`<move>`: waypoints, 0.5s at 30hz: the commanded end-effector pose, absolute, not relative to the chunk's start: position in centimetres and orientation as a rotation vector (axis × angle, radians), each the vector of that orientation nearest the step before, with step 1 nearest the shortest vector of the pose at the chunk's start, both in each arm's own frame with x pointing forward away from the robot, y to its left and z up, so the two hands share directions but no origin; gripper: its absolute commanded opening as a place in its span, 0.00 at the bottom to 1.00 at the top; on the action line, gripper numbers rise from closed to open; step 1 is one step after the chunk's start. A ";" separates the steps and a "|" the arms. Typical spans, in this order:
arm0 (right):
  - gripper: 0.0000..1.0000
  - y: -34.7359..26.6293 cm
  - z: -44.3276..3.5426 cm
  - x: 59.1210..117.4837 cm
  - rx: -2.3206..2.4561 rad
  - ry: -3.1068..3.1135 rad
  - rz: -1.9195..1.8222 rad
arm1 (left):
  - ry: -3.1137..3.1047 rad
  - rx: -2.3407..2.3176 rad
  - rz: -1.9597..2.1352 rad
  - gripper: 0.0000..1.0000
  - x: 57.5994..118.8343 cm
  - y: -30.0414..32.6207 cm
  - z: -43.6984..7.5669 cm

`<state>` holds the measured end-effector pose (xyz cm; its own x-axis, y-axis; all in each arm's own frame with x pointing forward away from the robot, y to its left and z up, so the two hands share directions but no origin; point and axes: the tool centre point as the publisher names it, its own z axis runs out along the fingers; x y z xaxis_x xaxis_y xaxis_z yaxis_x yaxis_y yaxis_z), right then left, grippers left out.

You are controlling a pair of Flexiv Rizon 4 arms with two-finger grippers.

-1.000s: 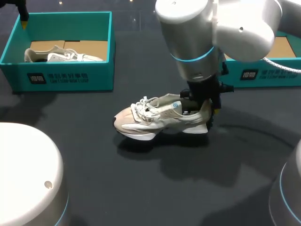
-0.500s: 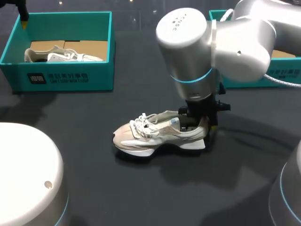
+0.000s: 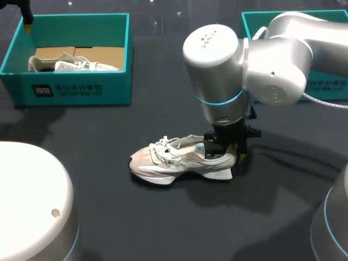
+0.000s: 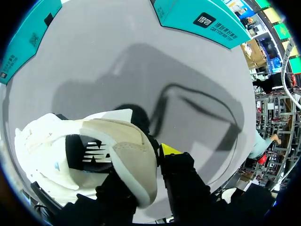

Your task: Take the shoe out of the shoebox, open the shoe tongue, remove and reinsert the insole, then place the shoe into the shoebox

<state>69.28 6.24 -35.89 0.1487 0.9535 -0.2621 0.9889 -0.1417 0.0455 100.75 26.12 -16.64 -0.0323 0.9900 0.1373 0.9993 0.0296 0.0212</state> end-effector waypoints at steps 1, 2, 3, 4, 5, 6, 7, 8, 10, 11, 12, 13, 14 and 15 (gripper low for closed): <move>0.00 6.5 -36.7 69.4 2.218 1.916 -0.270 | -2.192 -2.125 -0.174 1.00 100.7 26.1 -16.6; 0.00 6.5 -36.8 69.4 2.219 1.916 -0.272 | -2.192 -2.125 -0.174 1.00 100.7 26.1 -16.6; 0.00 6.4 -37.0 69.4 2.220 1.920 -0.276 | -2.192 -2.125 -0.174 1.00 100.7 26.1 -16.6; 0.00 6.4 -37.1 69.4 2.220 1.921 -0.278 | -2.192 -2.125 -0.174 1.00 100.7 26.1 -16.6; 0.00 6.4 -37.1 69.4 2.220 1.922 -0.279 | -2.192 -2.125 -0.174 1.00 100.7 26.1 -16.6; 0.00 6.3 -37.2 69.4 2.214 1.933 -0.281 | -2.192 -2.125 -0.174 1.00 100.7 26.1 -16.6; 0.00 6.3 -37.3 69.4 2.211 1.936 -0.283 | -2.192 -2.125 -0.174 1.00 100.7 26.1 -16.6; 0.00 6.3 -37.5 69.5 2.211 1.946 -0.282 | -2.192 -2.125 -0.174 1.00 100.7 26.1 -16.6; 0.00 6.3 -37.9 69.5 2.208 1.960 -0.289 | -2.192 -2.125 -0.174 1.00 100.7 26.1 -16.6; 0.00 6.3 -38.1 69.6 2.214 1.970 -0.285 | -2.192 -2.125 -0.174 1.00 100.7 26.1 -16.6; 0.00 6.3 -38.3 69.6 2.214 1.971 -0.288 | -2.192 -2.125 -0.174 1.00 100.7 26.1 -16.6; 0.00 6.3 -38.5 69.6 2.214 1.971 -0.290 | -2.192 -2.125 -0.174 1.00 100.7 26.1 -16.6; 0.00 6.4 -38.6 69.6 2.216 1.977 -0.287 | -2.192 -2.125 -0.174 1.00 100.7 26.1 -16.6; 0.00 6.4 -38.7 69.6 2.216 1.977 -0.287 | -2.192 -2.125 -0.174 1.00 100.7 26.1 -16.6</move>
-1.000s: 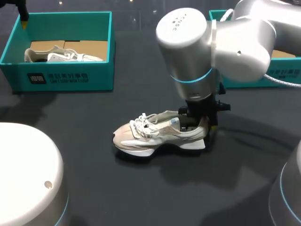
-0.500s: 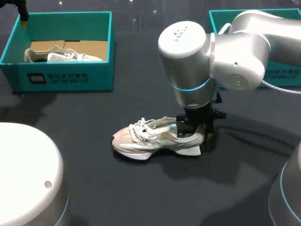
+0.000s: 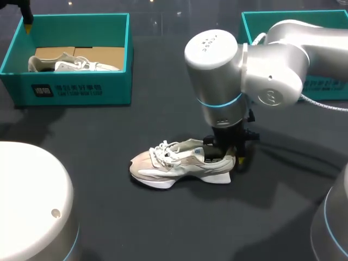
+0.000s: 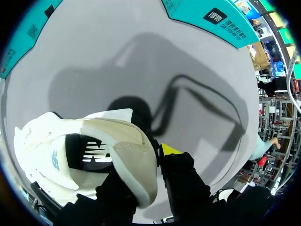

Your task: Take the shoe out of the shoebox, open the shoe tongue, remove and reinsert the insole, then place the shoe into the shoebox

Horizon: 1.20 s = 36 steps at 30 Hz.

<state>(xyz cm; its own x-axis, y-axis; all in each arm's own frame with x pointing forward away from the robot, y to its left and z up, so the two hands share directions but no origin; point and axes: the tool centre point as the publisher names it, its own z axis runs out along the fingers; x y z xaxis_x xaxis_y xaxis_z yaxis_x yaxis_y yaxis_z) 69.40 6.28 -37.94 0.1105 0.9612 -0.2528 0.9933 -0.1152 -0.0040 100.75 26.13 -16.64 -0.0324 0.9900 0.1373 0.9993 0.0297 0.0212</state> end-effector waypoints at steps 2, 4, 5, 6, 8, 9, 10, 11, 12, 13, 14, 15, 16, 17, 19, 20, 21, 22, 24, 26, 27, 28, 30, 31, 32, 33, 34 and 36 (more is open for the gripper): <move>0.00 6.5 -38.9 69.6 2.209 1.987 -0.282 | -2.192 -2.125 -0.174 1.00 100.7 26.1 -16.6; 0.00 6.5 -39.0 69.7 2.206 1.993 -0.281 | -2.192 -2.125 -0.174 1.00 100.7 26.1 -16.6; 0.00 6.5 -39.0 69.7 2.206 1.995 -0.281 | -2.192 -2.125 -0.174 1.00 100.7 26.1 -16.6; 0.11 6.5 -39.0 69.7 2.206 1.996 -0.280 | -2.192 -2.125 -0.174 1.00 100.7 26.1 -16.6; 0.42 6.5 -38.9 69.7 2.206 1.997 -0.281 | -2.192 -2.125 -0.174 1.00 100.7 26.1 -16.6; 0.67 6.5 -38.8 69.6 2.207 1.996 -0.281 | -2.192 -2.125 -0.174 1.00 100.7 26.1 -16.6; 1.00 6.5 -38.6 69.6 2.207 1.995 -0.281 | -2.192 -2.125 -0.174 1.00 100.7 26.1 -16.6; 1.00 6.5 -38.3 69.6 2.208 1.994 -0.279 | -2.192 -2.125 -0.174 1.00 100.7 26.1 -16.6; 1.00 6.6 -38.0 69.5 2.208 1.994 -0.277 | -2.192 -2.125 -0.174 1.00 100.7 26.1 -16.6; 1.00 6.6 -37.6 69.5 2.206 1.995 -0.273 | -2.192 -2.125 -0.174 1.00 100.7 26.1 -16.6; 1.00 6.6 -37.2 69.5 2.206 1.996 -0.270 | -2.192 -2.125 -0.174 1.00 100.7 26.1 -16.6; 1.00 6.6 -36.7 69.5 2.206 1.993 -0.274 | -2.192 -2.125 -0.174 1.00 100.7 26.1 -16.6; 1.00 6.6 -36.2 69.5 2.210 1.993 -0.282 | -2.192 -2.125 -0.174 1.00 100.7 26.1 -16.6; 1.00 6.5 -35.6 69.6 2.218 2.000 -0.278 | -2.192 -2.125 -0.174 1.00 100.7 26.1 -16.6; 1.00 6.5 -34.3 69.6 2.213 2.007 -0.280 | -2.192 -2.125 -0.174 1.00 100.7 26.1 -16.6; 1.00 6.4 -33.6 69.6 2.212 2.023 -0.258 | -2.192 -2.125 -0.174 1.00 100.7 26.1 -16.6; 1.00 6.3 -32.9 69.6 2.204 2.027 -0.253 | -2.192 -2.125 -0.174 1.00 100.7 26.1 -16.6; 1.00 6.3 -32.2 69.5 2.194 2.042 -0.247 | -2.192 -2.125 -0.174 1.00 100.7 26.1 -16.6; 1.00 6.2 -30.8 69.5 2.179 2.081 -0.205 | -2.192 -2.125 -0.174 1.00 100.7 26.1 -16.6; 1.00 6.1 -29.5 69.4 2.137 2.166 -0.132 | -2.192 -2.125 -0.174 1.00 100.7 26.1 -16.6; 1.00 6.1 -29.0 69.4 2.107 2.218 -0.090 | -2.192 -2.125 -0.174 1.00 100.7 26.1 -16.6; 1.00 6.0 -28.5 69.3 2.085 2.246 -0.048 | -2.192 -2.125 -0.174 1.00 100.7 26.1 -16.6; 1.00 5.8 -27.7 69.2 1.993 2.363 0.047 | -2.192 -2.125 -0.174 1.00 100.7 26.1 -16.6; 1.00 5.7 -27.4 69.1 1.959 2.401 0.088 | -2.192 -2.125 -0.174 1.00 100.7 26.1 -16.6; 1.00 5.7 -27.1 69.1 1.907 2.453 0.127 | -2.192 -2.125 -0.174 1.00 100.7 26.1 -16.6; 1.00 5.7 -26.9 69.1 1.839 2.510 0.161 | -2.192 -2.125 -0.174 1.00 100.7 26.1 -16.6; 1.00 5.7 -26.7 69.0 1.784 2.549 0.186 | -2.192 -2.125 -0.174 1.00 100.7 26.1 -16.6; 1.00 5.7 -26.1 69.0 1.659 2.648 0.258 | -2.192 -2.125 -0.174 1.00 100.7 26.1 -16.6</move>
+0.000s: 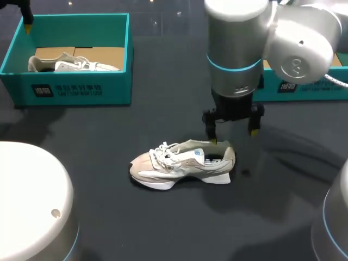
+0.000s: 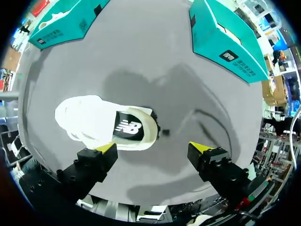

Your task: Take the shoe out of the shoebox, open the shoe tongue, remove and reinsert the insole, then place the shoe into the shoebox

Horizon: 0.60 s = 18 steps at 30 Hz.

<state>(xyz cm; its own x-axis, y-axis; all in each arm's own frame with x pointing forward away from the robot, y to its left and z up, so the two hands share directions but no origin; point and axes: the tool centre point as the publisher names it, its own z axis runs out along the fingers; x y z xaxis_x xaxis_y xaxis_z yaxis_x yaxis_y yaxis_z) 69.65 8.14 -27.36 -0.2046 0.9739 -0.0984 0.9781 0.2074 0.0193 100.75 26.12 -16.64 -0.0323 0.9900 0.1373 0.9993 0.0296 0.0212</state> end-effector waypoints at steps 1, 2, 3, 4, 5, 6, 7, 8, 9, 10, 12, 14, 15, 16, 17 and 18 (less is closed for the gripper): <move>1.00 5.6 -25.8 69.0 1.580 2.703 0.359 | -2.192 -2.125 -0.174 1.00 100.7 26.1 -16.6; 1.00 5.5 -25.4 69.0 1.506 2.759 0.419 | -2.192 -2.125 -0.174 1.00 100.7 26.1 -16.6; 1.00 5.4 -25.2 69.0 1.537 2.763 0.285 | -2.192 -2.125 -0.174 1.00 100.7 26.1 -16.6; 1.00 5.4 -25.2 69.0 1.537 2.763 0.285 | -2.192 -2.125 -0.174 1.00 100.7 26.1 -16.6; 1.00 5.4 -25.2 69.0 1.537 2.763 0.285 | -2.192 -2.125 -0.174 1.00 100.7 26.1 -16.6; 1.00 5.4 -25.2 69.0 1.537 2.763 0.285 | -2.192 -2.125 -0.174 1.00 100.7 26.1 -16.6; 1.00 5.4 -25.2 69.0 1.537 2.763 0.285 | -2.192 -2.125 -0.174 1.00 100.7 26.1 -16.6; 1.00 5.4 -25.2 69.0 1.537 2.763 0.285 | -2.192 -2.125 -0.174 1.00 100.7 26.1 -16.6; 1.00 5.4 -25.2 69.0 1.537 2.763 0.285 | -2.192 -2.125 -0.174 1.00 100.7 26.1 -16.6; 1.00 5.4 -25.2 69.0 1.537 2.763 0.285 | -2.192 -2.125 -0.174 1.00 100.7 26.1 -16.6; 1.00 5.4 -25.2 69.0 1.537 2.763 0.285 | -2.192 -2.125 -0.174 1.00 100.7 26.1 -16.6; 1.00 5.4 -25.2 69.0 1.537 2.763 0.285 | -2.192 -2.125 -0.174 1.00 100.7 26.1 -16.6; 1.00 5.4 -25.2 69.0 1.537 2.763 0.285 | -2.192 -2.125 -0.174 1.00 100.7 26.1 -16.6; 1.00 5.4 -25.4 69.3 1.415 2.820 0.443 | -2.192 -2.125 -0.174 1.00 100.7 26.1 -16.6; 1.00 5.3 -25.1 69.4 1.281 2.830 0.610 | -2.192 -2.125 -0.174 1.00 100.7 26.1 -16.6; 1.00 5.2 -24.8 69.4 1.205 2.830 0.683 | -2.192 -2.125 -0.174 1.00 100.7 26.1 -16.6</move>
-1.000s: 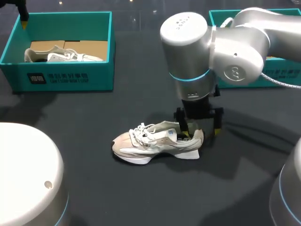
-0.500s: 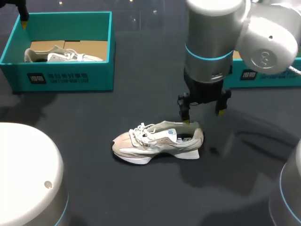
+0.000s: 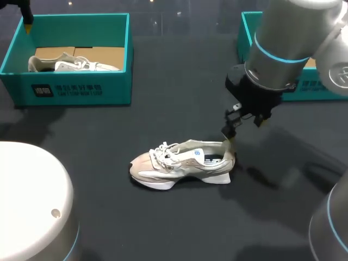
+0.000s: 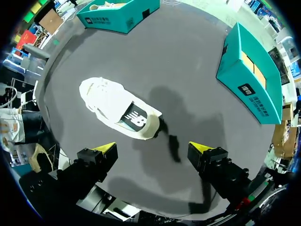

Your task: Take the shoe out of the shoebox, open the shoe tongue, remove and reinsert the insole, then place the shoe into the shoebox

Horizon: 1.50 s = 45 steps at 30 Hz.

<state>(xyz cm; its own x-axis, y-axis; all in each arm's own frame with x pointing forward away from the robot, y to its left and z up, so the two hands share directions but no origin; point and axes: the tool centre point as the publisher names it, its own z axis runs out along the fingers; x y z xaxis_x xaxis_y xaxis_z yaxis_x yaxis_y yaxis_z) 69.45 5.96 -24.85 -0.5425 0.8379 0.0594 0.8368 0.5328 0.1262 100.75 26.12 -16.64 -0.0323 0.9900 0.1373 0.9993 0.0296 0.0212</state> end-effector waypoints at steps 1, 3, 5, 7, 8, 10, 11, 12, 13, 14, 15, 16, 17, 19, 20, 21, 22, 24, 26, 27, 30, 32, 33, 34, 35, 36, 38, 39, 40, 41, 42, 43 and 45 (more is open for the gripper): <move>1.00 4.9 -24.5 69.6 1.092 2.848 0.776 | -2.192 -2.125 -0.174 1.00 100.7 26.1 -16.6; 1.00 4.3 -24.0 70.0 0.827 2.879 0.905 | -2.192 -2.125 -0.174 1.00 100.7 26.1 -16.6; 1.00 3.6 -23.7 70.0 0.395 2.835 1.257 | -2.192 -2.125 -0.174 1.00 100.7 26.1 -16.6; 1.00 3.1 -23.8 70.1 0.361 2.809 1.313 | -2.192 -2.125 -0.174 1.00 100.7 26.1 -16.6; 1.00 3.1 -23.8 70.1 0.361 2.809 1.313 | -2.192 -2.125 -0.174 1.00 100.7 26.1 -16.6; 1.00 3.1 -23.8 70.1 0.361 2.809 1.313 | -2.192 -2.125 -0.174 1.00 100.7 26.1 -16.6; 1.00 3.1 -23.8 70.1 0.361 2.809 1.313 | -2.192 -2.125 -0.174 1.00 100.7 26.1 -16.6; 1.00 3.1 -23.8 70.1 0.361 2.809 1.313 | -2.192 -2.125 -0.174 1.00 100.7 26.1 -16.6; 1.00 3.1 -23.8 70.1 0.361 2.809 1.313 | -2.192 -2.125 -0.174 1.00 100.7 26.1 -16.6; 1.00 3.1 -23.8 70.1 0.361 2.809 1.313 | -2.192 -2.125 -0.174 1.00 100.7 26.1 -16.6; 1.00 3.1 -23.8 70.1 0.361 2.809 1.313 | -2.192 -2.125 -0.174 1.00 100.7 26.1 -16.6; 1.00 3.1 -23.8 70.1 0.361 2.809 1.313 | -2.192 -2.125 -0.174 1.00 100.7 26.1 -16.6; 1.00 3.1 -23.8 70.1 0.361 2.809 1.313 | -2.192 -2.125 -0.174 1.00 100.7 26.1 -16.6; 1.00 2.7 -24.3 70.6 0.307 2.794 1.336 | -2.192 -2.125 -0.174 1.00 100.7 26.1 -16.6; 1.00 2.6 -24.8 70.9 0.287 2.780 1.345 | -2.192 -2.125 -0.174 1.00 100.7 26.1 -16.6; 1.00 2.4 -25.2 71.3 0.247 2.761 1.359 | -2.192 -2.125 -0.174 1.00 100.7 26.1 -16.6; 1.00 2.3 -25.6 71.5 0.186 2.739 1.361 | -2.192 -2.125 -0.174 1.00 100.7 26.1 -16.6; 1.00 1.9 -26.4 72.0 0.141 2.716 1.368 | -2.192 -2.125 -0.174 1.00 100.7 26.1 -16.6; 1.00 1.3 -27.0 72.6 0.104 2.708 1.379 | -2.192 -2.125 -0.174 1.00 100.7 26.1 -16.6; 1.00 0.8 -27.4 72.9 0.102 2.713 1.385 | -2.192 -2.125 -0.174 1.00 100.7 26.1 -16.6; 1.00 -0.7 -28.5 73.7 0.039 2.700 1.416 | -2.192 -2.125 -0.174 1.00 100.7 26.1 -16.6; 1.00 -1.9 -29.6 74.3 0.049 2.715 1.416 | -2.192 -2.125 -0.174 1.00 100.7 26.1 -16.6; 1.00 -2.4 -29.9 74.3 0.025 2.697 1.441 | -2.192 -2.125 -0.174 1.00 100.7 26.1 -16.6; 1.00 -3.1 -30.3 74.4 0.027 2.677 1.459 | -2.192 -2.125 -0.174 1.00 100.7 26.1 -16.6; 1.00 -3.7 -30.7 74.4 0.009 2.667 1.465 | -2.192 -2.125 -0.174 1.00 100.7 26.1 -16.6; 1.00 -4.6 -31.3 74.3 -0.009 2.646 1.486 | -2.192 -2.125 -0.174 1.00 100.7 26.1 -16.6; 1.00 -5.8 -32.0 74.2 -0.032 2.657 1.489 | -2.192 -2.125 -0.174 1.00 100.7 26.1 -16.6; 1.00 -6.4 -32.3 74.1 -0.021 2.667 1.497 | -2.192 -2.125 -0.174 1.00 100.7 26.1 -16.6; 1.00 -6.9 -32.6 74.1 -0.013 2.683 1.497 | -2.192 -2.125 -0.174 1.00 100.7 26.1 -16.6; 1.00 -6.9 -32.6 74.1 -0.013 2.683 1.497 | -2.192 -2.125 -0.174 1.00 100.7 26.1 -16.6; 1.00 -6.9 -32.6 74.1 -0.013 2.683 1.497 | -2.192 -2.125 -0.174 1.00 100.7 26.1 -16.6; 1.00 -6.9 -32.6 74.1 -0.013 2.683 1.497 | -2.192 -2.125 -0.174 1.00 100.7 26.1 -16.6; 1.00 -6.9 -32.6 74.1 -0.013 2.683 1.497 | -2.192 -2.125 -0.174 1.00 100.7 26.1 -16.6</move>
<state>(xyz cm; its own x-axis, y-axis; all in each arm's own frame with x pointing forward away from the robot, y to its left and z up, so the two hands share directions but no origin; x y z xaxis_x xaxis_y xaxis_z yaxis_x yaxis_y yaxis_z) 74.29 -6.64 -32.15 -0.9980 0.0234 -0.0593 -0.0300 0.6496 0.7597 100.75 26.12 -16.64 -0.0323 0.9900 0.1373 0.9993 0.0296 0.0212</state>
